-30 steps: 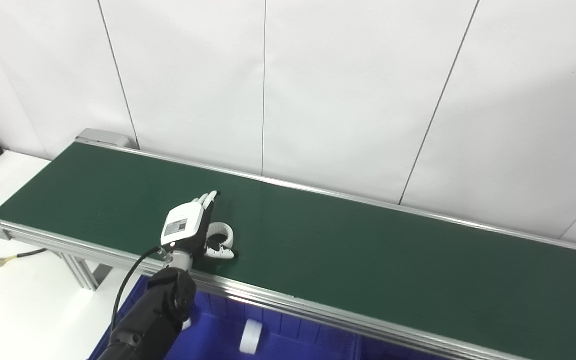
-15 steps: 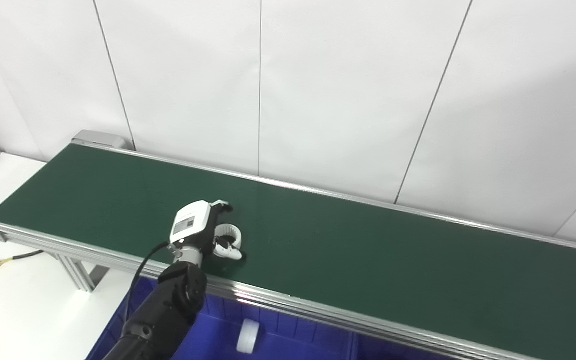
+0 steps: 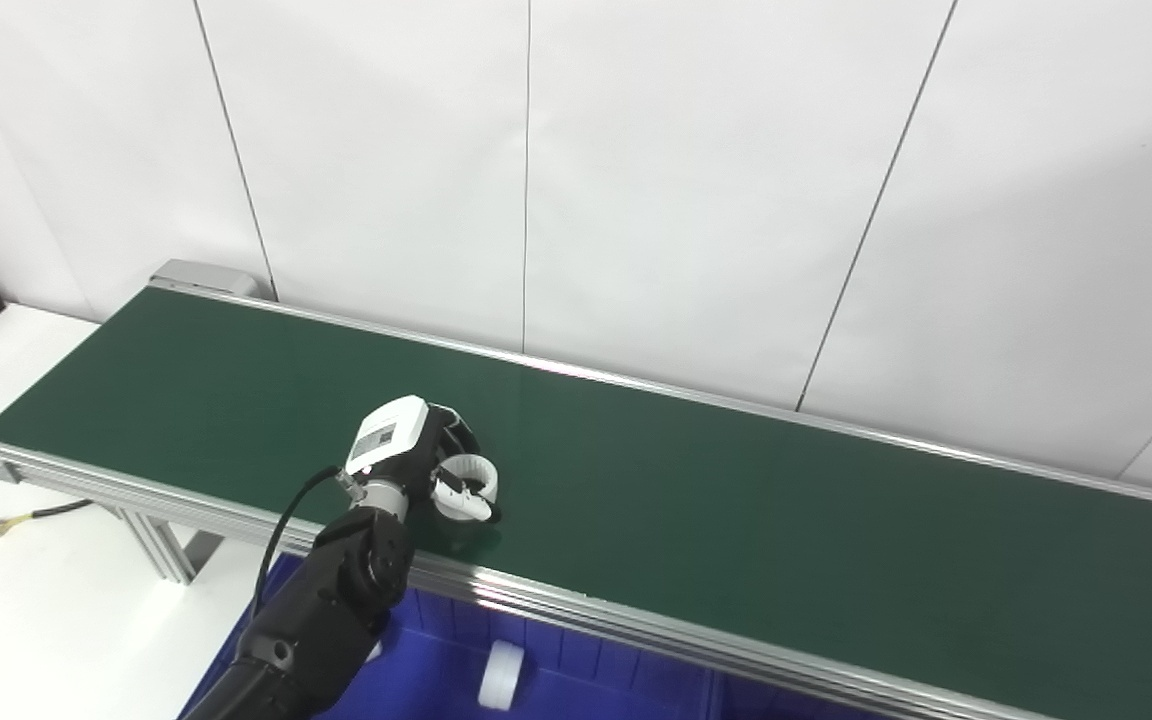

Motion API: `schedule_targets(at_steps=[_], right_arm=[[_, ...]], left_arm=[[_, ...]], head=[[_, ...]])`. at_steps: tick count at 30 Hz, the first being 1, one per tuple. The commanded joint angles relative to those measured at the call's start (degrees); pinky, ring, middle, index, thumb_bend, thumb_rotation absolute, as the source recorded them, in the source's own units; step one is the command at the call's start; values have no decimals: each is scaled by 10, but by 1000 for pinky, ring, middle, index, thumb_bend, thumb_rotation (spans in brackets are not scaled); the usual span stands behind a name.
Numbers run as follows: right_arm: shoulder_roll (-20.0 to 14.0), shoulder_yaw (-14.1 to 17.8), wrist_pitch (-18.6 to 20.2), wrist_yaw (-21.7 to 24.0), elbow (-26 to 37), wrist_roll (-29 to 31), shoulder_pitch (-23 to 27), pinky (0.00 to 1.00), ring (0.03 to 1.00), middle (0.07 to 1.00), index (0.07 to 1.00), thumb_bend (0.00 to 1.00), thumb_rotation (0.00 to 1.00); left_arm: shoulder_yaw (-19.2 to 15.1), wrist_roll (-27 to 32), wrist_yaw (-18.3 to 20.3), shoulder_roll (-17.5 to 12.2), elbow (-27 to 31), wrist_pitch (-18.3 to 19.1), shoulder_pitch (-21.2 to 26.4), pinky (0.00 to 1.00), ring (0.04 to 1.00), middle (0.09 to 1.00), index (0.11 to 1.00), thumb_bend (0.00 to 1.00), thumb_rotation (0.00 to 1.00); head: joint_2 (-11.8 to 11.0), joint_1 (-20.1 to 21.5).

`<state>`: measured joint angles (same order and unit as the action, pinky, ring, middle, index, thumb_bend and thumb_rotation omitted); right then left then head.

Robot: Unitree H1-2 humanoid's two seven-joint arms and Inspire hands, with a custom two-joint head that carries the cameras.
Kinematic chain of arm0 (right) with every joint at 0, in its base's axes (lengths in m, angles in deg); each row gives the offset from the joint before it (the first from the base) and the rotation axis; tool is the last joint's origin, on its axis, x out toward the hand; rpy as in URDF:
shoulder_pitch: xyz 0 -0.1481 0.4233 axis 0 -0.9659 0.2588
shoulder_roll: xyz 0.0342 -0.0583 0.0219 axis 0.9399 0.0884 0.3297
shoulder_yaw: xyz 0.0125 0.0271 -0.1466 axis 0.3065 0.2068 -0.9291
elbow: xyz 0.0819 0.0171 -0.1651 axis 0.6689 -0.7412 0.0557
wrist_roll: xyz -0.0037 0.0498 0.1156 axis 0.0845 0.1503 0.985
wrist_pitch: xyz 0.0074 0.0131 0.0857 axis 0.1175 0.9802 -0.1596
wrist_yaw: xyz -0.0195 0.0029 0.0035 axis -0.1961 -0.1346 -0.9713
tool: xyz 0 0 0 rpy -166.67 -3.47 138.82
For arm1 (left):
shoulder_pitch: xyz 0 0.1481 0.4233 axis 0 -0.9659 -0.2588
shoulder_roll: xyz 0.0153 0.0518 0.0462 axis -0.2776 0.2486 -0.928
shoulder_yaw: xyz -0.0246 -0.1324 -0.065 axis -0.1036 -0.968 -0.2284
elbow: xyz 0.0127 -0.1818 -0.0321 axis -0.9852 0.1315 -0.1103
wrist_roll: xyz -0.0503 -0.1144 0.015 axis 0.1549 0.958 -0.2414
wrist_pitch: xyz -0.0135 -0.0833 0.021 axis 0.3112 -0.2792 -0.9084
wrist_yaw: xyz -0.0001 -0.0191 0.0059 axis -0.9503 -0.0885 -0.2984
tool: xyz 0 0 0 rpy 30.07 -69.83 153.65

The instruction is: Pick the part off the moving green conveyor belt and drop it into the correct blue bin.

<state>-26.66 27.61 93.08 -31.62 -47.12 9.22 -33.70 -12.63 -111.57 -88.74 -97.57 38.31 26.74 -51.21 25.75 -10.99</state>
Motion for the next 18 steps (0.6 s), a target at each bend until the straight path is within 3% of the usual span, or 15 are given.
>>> schedule_targets(at_steps=[1, 7, 11, 14, 18], right_arm=[[-1, 4, -17, -16, 16, 1, 3, 680, 695, 675, 760, 833, 102], [-3, 4, -22, -18, 20, 1, 0, 663, 688, 672, 758, 831, 97], [-2, 4, -20, -17, 24, 1, -2, 662, 688, 673, 758, 833, 103], [-2, 2, -15, -13, 29, -2, -2, 666, 690, 676, 760, 827, 132], [1, 0, -14, -14, 38, -5, -4, 651, 683, 672, 754, 832, 129]], left_arm=[[-1, 2, 4, -7, 11, 12, -4, 218, 292, 402, 516, 510, 0], [-41, 20, -56, 17, 145, -41, -62, 231, 306, 405, 513, 510, 0], [-45, 25, -84, 29, 226, -104, -104, 260, 335, 414, 511, 511, 0], [-43, 32, -90, 45, 278, -136, -137, 318, 384, 449, 504, 515, 0], [-32, 38, -76, 73, 328, -145, -185, 284, 352, 428, 509, 513, 0]], head=[[2, 2], [12, 12], [16, 22], [20, 31], [35, 53]])
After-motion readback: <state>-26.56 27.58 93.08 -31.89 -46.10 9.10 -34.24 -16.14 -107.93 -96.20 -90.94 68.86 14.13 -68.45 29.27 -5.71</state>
